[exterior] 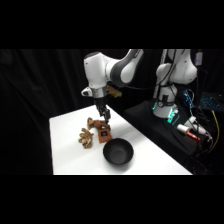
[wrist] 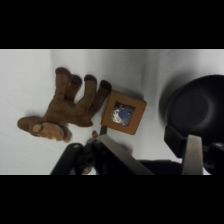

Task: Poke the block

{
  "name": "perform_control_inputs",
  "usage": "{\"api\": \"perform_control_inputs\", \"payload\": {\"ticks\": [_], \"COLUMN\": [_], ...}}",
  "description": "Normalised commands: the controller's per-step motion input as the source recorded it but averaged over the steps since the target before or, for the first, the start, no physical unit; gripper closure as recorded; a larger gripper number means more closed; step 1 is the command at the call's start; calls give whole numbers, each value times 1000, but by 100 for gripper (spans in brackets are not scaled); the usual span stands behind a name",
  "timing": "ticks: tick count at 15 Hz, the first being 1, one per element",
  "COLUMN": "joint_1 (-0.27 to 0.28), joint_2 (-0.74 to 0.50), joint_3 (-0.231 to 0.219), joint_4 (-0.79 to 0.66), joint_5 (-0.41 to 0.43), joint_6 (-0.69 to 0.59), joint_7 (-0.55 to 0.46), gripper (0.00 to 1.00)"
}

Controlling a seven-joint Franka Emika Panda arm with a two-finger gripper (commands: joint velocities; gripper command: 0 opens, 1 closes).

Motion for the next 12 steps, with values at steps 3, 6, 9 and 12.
{"api": "perform_control_inputs", "payload": {"ticks": [3, 6, 9, 12], "joint_1": [3, 2, 1, 1], "joint_2": [180, 165, 156, 147], "joint_3": [34, 30, 29, 35], "joint_4": [117, 113, 97, 75], "joint_5": [-3, 8, 16, 39], "joint_6": [164, 155, 155, 165], "joint_7": [116, 96, 79, 68], "gripper": [59, 83, 100, 100]}}
